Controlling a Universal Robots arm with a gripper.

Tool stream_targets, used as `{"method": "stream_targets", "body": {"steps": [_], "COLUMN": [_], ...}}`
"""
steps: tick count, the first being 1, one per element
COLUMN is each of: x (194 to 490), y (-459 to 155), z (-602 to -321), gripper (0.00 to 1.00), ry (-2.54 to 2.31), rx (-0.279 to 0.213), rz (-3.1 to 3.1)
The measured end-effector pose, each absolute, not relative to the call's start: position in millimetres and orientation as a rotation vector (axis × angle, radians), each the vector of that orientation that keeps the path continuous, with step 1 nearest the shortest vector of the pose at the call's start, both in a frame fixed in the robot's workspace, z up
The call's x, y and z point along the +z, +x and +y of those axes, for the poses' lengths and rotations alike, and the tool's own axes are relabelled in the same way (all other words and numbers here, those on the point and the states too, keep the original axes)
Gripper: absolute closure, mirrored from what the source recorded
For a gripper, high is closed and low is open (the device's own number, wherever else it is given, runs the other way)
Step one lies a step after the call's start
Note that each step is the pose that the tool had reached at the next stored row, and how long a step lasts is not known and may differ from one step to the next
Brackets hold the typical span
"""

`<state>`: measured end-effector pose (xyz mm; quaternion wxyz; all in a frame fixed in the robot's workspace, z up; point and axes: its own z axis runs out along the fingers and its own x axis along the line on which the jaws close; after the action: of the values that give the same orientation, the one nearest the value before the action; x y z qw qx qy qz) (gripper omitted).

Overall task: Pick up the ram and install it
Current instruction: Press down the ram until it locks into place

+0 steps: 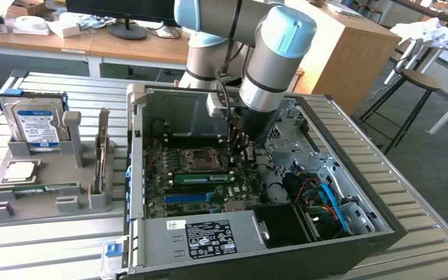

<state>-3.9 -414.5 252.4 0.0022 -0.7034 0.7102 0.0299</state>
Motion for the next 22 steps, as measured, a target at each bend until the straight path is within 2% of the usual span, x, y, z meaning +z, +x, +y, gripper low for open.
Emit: {"method": "stream_targets", "body": {"steps": [22], "x": [252], "y": [-50], "z": [-415], "gripper": [0.90], "ry": [-2.199], "rx": [0.092], "rz": [2.234]}}
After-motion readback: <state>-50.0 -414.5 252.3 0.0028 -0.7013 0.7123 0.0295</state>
